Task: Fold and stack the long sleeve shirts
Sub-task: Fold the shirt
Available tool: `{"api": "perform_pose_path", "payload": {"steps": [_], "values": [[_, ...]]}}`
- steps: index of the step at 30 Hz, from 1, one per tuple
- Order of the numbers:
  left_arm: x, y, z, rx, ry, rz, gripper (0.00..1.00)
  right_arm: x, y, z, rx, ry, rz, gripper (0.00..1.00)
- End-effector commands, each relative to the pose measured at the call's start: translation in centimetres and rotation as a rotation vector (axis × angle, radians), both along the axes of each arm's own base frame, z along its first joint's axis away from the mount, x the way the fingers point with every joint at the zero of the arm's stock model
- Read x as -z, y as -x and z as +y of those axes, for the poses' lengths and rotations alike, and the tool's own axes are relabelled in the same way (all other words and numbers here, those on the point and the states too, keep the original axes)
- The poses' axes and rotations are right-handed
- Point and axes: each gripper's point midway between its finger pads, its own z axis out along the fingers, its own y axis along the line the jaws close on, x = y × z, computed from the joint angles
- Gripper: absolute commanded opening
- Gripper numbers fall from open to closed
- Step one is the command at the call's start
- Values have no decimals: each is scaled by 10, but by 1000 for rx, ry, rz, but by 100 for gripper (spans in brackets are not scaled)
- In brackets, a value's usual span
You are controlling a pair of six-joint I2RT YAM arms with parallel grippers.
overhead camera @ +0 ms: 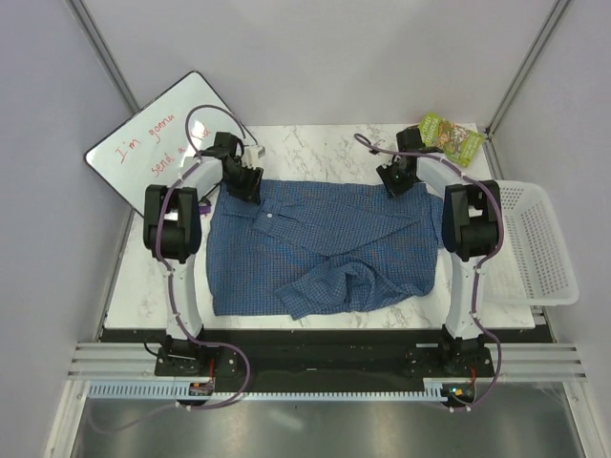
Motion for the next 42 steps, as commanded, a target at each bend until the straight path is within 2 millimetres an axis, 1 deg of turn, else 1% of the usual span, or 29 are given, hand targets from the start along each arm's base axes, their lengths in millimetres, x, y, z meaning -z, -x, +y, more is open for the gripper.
{"api": "perform_pose_path", "payload": {"steps": [1,2,3,4,5,6,7,8,10,11,12,13,14,15,16,17,18,20,21,22,26,27,28,30,31,34,37,39,42], "values": [[-17,-10,-12,63,74,-1,53,4,-1,-7,13,10,44,32],[-29,-10,-18,77,108,-16,54,-16,-1,2,-14,-42,21,34],[-43,-7,-25,95,142,-27,57,-28,2,6,-26,-65,10,36],[-54,-2,-33,113,183,-30,58,-39,11,11,-50,-90,23,42],[-79,6,-40,140,212,-65,59,-71,17,22,-85,-148,-21,45],[-92,14,-47,163,254,-73,61,-82,25,25,-97,-173,-23,48],[-103,22,-50,171,273,-82,63,-96,40,32,-148,-208,-12,54],[-125,37,-52,192,293,-116,65,-126,52,39,-185,-250,-50,57],[-144,58,-56,223,335,-127,67,-145,86,56,-264,-346,-7,65],[-154,77,-55,245,341,-141,68,-164,103,66,-331,-369,-32,67],[-163,89,-57,271,362,-154,69,-161,122,74,-351,-402,10,70],[-168,101,-56,291,366,-166,69,-171,139,87,-422,-406,-1,71],[-173,122,-54,301,376,-181,70,-169,150,95,-442,-411,15,73],[-177,134,-55,311,401,-183,70,-153,161,98,-444,-386,46,73],[-178,144,-54,309,418,-179,71,-148,173,109,-484,-367,59,72],[-171,157,-49,286,431,-154,71,-139,179,111,-495,-348,82,69],[-181,168,-48,287,443,-181,72,-124,193,107,-502,-322,143,66],[-173,188,-44,280,436,-153,72,-112,209,103,-545,-301,198,64],[-179,197,-43,290,430,-179,72,-102,225,97,-542,-293,259,61],[-176,203,-42,298,421,-182,73,-102,232,94,-541,-284,255,62],[-146,230,-41,316,381,-136,71,-76,255,83,-516,-233,283,62],[-141,237,-45,336,375,-126,71,-75,254,83,-509,-231,274,62],[-133,252,-57,397,365,-105,72,-72,255,81,-505,-222,278,62],[-124,259,-66,449,296,-98,73,-64,264,77,-496,-218,310,61],[-118,271,-81,523,278,-77,73,-63,267,77,-496,-220,317,61],[-95,273,-91,570,178,-31,73,-56,275,77,-484,-232,337,59],[-85,269,-99,589,154,-11,73,-50,276,76,-458,-232,343,55],[-73,267,-104,610,133,-6,73,-42,269,72,-431,-201,317,54],[-63,280,-115,693,136,14,73,-32,263,69,-401,-173,314,50]]}}
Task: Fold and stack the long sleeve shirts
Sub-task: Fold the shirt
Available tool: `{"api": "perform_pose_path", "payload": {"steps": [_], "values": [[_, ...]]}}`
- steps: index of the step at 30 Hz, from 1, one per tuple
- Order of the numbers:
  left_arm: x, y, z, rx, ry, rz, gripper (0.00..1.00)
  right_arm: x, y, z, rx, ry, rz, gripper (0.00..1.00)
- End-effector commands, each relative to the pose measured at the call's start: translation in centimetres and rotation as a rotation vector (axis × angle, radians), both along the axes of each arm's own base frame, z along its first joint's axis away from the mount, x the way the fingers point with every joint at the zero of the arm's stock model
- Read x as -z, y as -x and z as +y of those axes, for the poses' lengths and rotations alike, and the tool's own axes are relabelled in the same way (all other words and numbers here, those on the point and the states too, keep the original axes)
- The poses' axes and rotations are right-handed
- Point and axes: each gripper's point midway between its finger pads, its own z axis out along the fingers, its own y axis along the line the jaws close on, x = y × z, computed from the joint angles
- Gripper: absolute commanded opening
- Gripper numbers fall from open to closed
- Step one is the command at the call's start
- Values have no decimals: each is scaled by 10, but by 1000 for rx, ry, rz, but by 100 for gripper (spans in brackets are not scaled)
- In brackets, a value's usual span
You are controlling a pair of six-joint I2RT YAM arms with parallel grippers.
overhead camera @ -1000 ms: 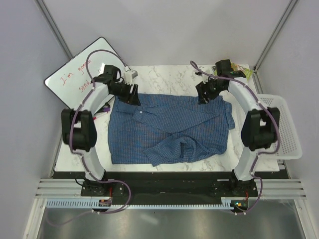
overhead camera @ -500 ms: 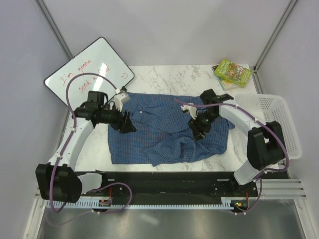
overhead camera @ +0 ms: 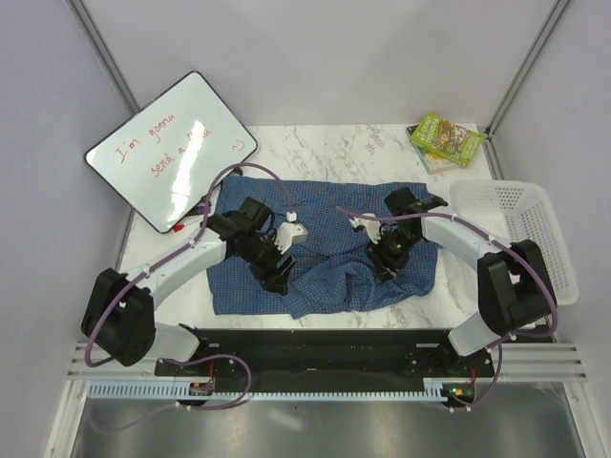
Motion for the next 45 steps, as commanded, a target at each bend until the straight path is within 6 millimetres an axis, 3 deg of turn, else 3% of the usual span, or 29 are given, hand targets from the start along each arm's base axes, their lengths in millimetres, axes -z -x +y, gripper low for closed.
{"api": "perform_pose_path", "payload": {"steps": [1,7,8,9,11,12,14,16,18,20,23,24,26,27,29,30,32,33,35,36,37,40,41,43,44,45], "values": [[6,-1,-16,107,12,-72,73,7,-18,1,51,21,-63,47],[34,-6,-18,111,-39,-71,66,11,-28,2,79,35,-74,36],[36,-5,-19,111,-38,-64,61,10,-29,2,89,34,-73,35],[34,-7,-23,116,-30,-64,43,10,-29,3,94,33,-71,34],[23,-4,-30,145,20,-65,28,7,-30,4,102,24,-74,27],[6,-6,-35,154,63,-99,18,7,-29,5,105,22,-72,24],[-13,0,-41,178,121,-105,11,7,-26,5,103,19,-66,13],[-44,1,-51,197,190,-144,2,8,-26,2,103,33,-75,0],[-72,4,-62,220,242,-177,2,4,-28,0,108,35,-100,0],[-100,15,-73,275,309,-212,2,-3,-36,-2,132,32,-148,0],[-120,41,-94,382,355,-237,2,-22,-54,-5,220,-18,-213,0],[-122,59,-103,446,361,-226,2,-27,-59,-6,241,-33,-225,0],[-120,76,-115,552,346,-248,2,-44,-74,-14,307,-77,-266,0],[-113,108,-120,669,320,-238,2,-50,-78,-15,325,-103,-272,0],[-87,125,-121,823,215,-328,2,-62,-86,-24,360,-135,-302,0],[-77,147,-122,920,186,-351,10,-67,-87,-25,362,-156,-309,0],[-63,147,-115,942,133,-363,23,-76,-84,-26,344,-185,-337,0],[-65,139,-109,921,132,-363,34,-78,-82,-25,330,-194,-345,0],[-65,134,-93,904,158,-328,46,-85,-69,-22,281,-223,-356,0],[-76,108,-80,802,184,-348,53,-86,-66,-23,246,-225,-374,0],[-82,98,-72,747,207,-349,54,-85,-56,-22,218,-234,-359,0],[-64,52,-17,594,82,-435,57,-90,-39,-25,139,-229,-401,0],[-41,53,6,625,16,-427,57,-96,-32,-25,106,-239,-431,0],[-27,44,37,579,-60,-471,58,-99,-21,-29,60,-232,-476,0],[-2,50,54,594,-116,-444,58,-99,-16,-29,40,-234,-488,0],[8,47,64,584,-160,-450,56,-99,-12,-31,25,-231,-498,0]]}}
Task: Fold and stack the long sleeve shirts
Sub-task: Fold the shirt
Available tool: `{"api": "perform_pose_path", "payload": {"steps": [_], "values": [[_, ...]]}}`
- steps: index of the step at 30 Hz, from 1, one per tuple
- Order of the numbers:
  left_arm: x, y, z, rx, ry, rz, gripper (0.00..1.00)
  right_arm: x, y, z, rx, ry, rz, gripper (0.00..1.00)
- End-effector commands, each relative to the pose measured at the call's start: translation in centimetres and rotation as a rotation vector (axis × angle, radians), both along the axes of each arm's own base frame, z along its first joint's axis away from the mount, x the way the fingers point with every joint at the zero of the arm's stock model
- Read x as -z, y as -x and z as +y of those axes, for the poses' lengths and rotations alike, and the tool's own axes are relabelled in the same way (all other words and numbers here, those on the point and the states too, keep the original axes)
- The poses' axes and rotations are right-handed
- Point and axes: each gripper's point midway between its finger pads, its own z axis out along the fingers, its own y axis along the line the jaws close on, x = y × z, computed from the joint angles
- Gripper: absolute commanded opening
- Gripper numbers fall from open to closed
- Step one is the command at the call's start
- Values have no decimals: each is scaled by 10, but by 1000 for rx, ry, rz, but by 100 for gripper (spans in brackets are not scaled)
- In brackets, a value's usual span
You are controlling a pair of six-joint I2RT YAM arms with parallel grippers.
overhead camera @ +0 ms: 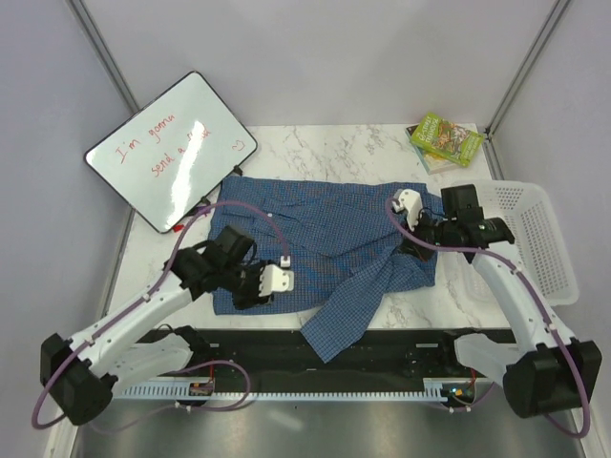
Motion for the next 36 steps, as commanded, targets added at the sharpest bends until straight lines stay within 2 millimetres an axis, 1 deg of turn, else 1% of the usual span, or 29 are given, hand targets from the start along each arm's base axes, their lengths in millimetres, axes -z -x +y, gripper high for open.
{"api": "perform_pose_path", "payload": {"steps": [1,2,3,5,6,9,12,13,14,16,17,19,20,22,23,25,26,28,29,30,32,33,34,35,36], "values": [[62,6,69,28,-252,-72,55,-2,33,-1,-141,18,-73,0],[76,9,80,24,-284,-66,54,-2,36,-2,-147,21,-82,0],[79,-2,88,-25,-298,-93,51,1,42,-3,-160,27,-78,0],[87,-5,101,-52,-318,-86,48,-1,45,-4,-161,33,-98,0],[88,-9,104,-61,-327,-101,45,0,48,-5,-165,36,-92,0],[94,-11,116,-57,-362,-124,41,1,52,-6,-176,45,-85,0],[103,-5,122,-24,-382,-127,40,1,54,-7,-194,51,-89,0],[106,-6,126,-18,-402,-138,41,1,55,-6,-197,49,-87,0],[114,-1,131,-9,-421,-124,42,1,55,-6,-199,50,-88,0],[120,-1,135,0,-445,-132,45,0,56,-7,-201,51,-90,0],[126,1,139,-5,-457,-129,48,0,55,-7,-199,51,-92,0],[131,1,141,-11,-459,-142,47,-2,56,-6,-204,51,-91,0],[132,-2,140,-18,-453,-155,41,-3,55,-7,-204,52,-96,0],[136,-2,142,-22,-465,-160,35,-2,58,-7,-208,55,-91,0],[137,-2,143,-25,-466,-162,28,-3,58,-7,-210,54,-94,0],[137,-1,142,-22,-460,-161,19,-4,60,-7,-207,54,-98,0],[136,3,143,-16,-459,-152,12,-6,60,-7,-203,54,-100,0],[131,4,142,-11,-447,-162,7,-10,60,-7,-196,50,-106,0],[129,9,143,-6,-446,-149,2,-13,60,-8,-193,51,-113,0],[127,12,143,-1,-441,-142,2,-16,60,-8,-193,51,-124,0],[115,11,138,-3,-404,-163,2,-23,59,-9,-179,51,-144,0],[113,17,141,1,-408,-144,2,-26,60,-10,-173,54,-156,0],[103,14,138,-5,-392,-162,2,-30,59,-10,-167,53,-168,0],[97,16,136,-6,-375,-167,2,-38,58,-10,-162,52,-188,0],[86,16,135,-10,-365,-171,2,-45,59,-11,-158,52,-213,0]]}}
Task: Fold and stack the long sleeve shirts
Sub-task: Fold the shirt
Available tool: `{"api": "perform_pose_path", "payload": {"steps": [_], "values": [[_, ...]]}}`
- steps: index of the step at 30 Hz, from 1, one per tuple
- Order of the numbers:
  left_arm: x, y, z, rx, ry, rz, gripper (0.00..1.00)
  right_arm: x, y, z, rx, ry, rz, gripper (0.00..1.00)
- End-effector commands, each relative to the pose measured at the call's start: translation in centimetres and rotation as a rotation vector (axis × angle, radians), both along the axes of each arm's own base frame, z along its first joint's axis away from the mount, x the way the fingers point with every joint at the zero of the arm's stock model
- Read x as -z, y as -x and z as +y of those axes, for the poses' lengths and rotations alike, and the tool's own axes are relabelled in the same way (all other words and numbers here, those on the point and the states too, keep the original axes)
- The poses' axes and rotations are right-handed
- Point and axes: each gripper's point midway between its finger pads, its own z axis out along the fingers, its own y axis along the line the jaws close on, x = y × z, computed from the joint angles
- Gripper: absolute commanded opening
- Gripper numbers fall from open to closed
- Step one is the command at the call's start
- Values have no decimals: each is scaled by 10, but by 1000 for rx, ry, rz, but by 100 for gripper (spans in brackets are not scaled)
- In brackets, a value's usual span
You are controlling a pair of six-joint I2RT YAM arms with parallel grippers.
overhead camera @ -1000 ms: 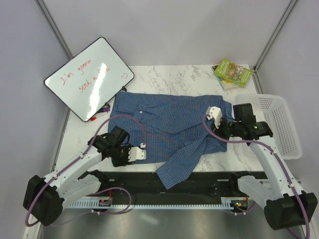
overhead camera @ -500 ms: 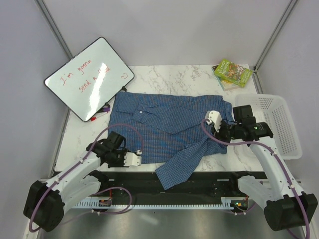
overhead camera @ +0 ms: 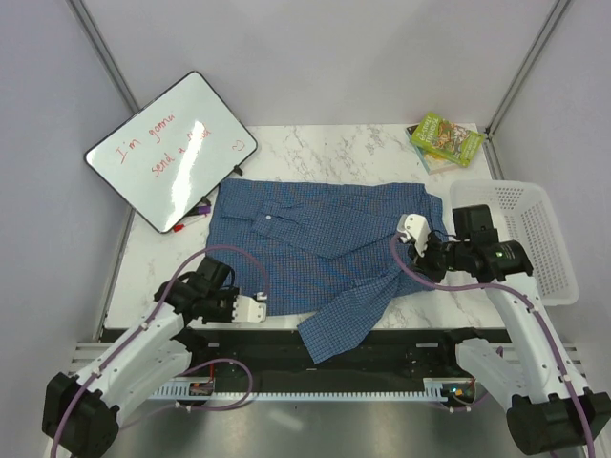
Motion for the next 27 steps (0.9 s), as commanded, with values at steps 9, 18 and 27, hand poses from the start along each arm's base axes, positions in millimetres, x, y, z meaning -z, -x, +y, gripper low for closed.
{"api": "perform_pose_path", "payload": {"steps": [9,18,27], "values": [[-94,-39,-23,-47,142,-110,2,-77,-39,1,22,-13,-226,0],[-146,-147,-15,-230,234,-223,2,-89,-100,5,33,3,-265,0],[-137,-215,-6,-299,233,-239,2,-91,-164,4,46,21,-282,0]]}}
